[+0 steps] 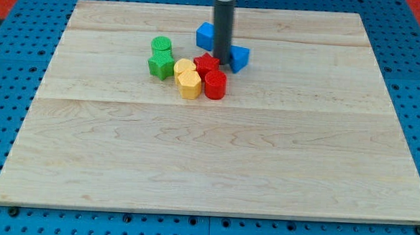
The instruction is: Keep green blocks and blue cube in a diagonal line
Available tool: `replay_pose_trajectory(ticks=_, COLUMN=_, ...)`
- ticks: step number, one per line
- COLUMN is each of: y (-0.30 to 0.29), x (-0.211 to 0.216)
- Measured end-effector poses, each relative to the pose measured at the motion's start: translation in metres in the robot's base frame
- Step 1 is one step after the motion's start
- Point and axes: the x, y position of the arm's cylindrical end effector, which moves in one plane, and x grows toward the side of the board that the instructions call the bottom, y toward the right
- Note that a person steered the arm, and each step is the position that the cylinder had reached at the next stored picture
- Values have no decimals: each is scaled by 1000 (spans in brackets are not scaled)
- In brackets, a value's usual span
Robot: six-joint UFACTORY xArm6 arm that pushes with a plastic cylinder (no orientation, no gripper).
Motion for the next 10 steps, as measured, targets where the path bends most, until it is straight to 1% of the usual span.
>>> replay_pose_trajectory(ticks=1, y=69, x=0)
replay_pose_trajectory(ticks=2, y=69, x=-3)
replay_pose_trajectory(ticks=4, y=-27, x=-59)
replay_pose_trajectory(ticks=5, y=-86, x=-69)
replay_pose_trajectory(ticks=6, y=-92, x=-57)
replay_pose_trajectory(ticks=7, y=-79, x=-24)
replay_pose_trajectory(ticks=8, y=-79, x=13)
replay_pose_trajectory(ticks=9, y=-96, x=34)
replay_pose_trajectory(ticks=10, y=-106, x=31)
